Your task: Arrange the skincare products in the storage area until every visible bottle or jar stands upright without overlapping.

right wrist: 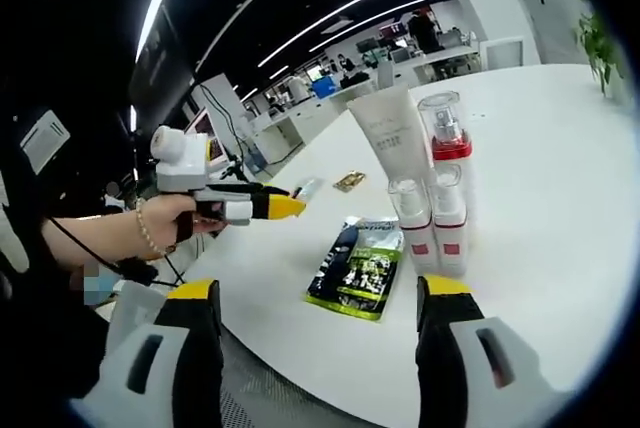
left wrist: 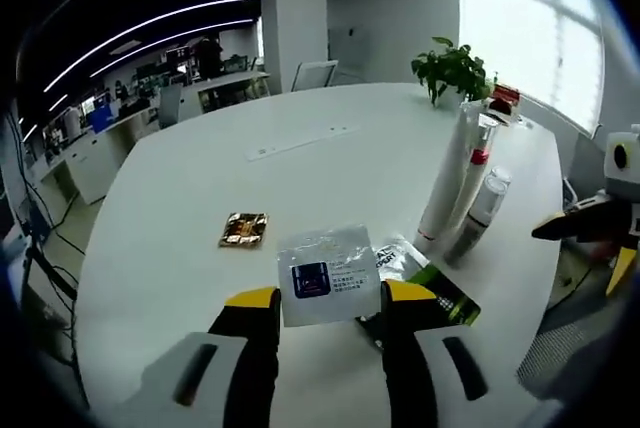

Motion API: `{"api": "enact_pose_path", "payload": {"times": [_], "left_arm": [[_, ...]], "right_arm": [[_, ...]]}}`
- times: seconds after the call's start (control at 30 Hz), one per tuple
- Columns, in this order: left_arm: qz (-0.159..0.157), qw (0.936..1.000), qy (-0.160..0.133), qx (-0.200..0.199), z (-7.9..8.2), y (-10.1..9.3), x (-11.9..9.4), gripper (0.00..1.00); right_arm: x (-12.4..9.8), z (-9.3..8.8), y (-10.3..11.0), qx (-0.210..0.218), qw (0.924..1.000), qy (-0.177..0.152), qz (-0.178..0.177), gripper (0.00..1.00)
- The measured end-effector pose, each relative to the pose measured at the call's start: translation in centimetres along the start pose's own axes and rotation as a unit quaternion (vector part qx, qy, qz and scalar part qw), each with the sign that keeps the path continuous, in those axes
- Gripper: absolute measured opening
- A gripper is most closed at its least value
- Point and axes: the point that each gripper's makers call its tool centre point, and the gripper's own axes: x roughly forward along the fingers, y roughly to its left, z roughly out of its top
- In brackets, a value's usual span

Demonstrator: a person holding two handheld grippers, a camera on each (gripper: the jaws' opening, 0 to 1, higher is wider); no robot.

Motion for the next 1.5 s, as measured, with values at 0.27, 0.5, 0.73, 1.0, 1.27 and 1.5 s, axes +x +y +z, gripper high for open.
{"api": "enact_pose_path", "payload": {"times": [0.27,0.5,0.73,1.0,1.27,1.5], "left_arm": [[-0.020,0.9992,-0.019,0.028,0.2,-1.9,-2.5,0.39],[-0.043,0.9969,-0.039,0.053,0.6,-3.9,-4.6,0.39],[-0.061,0.9948,-0.046,0.068,0.3,-5.4,-6.0,0.39],[-0.074,0.9904,-0.052,0.104,0.5,-7.2,-7.1,0.39],[-0.085,0.9881,-0.057,0.115,0.6,-8.4,-7.2,0.39],[-0.091,0.9877,-0.058,0.114,0.7,-8.7,-7.3,0.39]], "right_arm": [[0.7,1.1,1.9,-0.001,0.9993,-0.019,0.032,0.76],[1.4,3.6,3.4,0.006,0.9964,-0.059,0.060,0.68],[2.7,3.7,3.7,0.005,0.9967,-0.046,0.067,0.50],[3.7,4.2,3.9,0.032,0.9957,-0.051,0.070,0.34],[4.2,4.5,3.6,0.063,0.9942,-0.055,0.068,0.21],[4.5,4.2,3.8,0.074,0.9934,-0.051,0.071,0.08]]}}
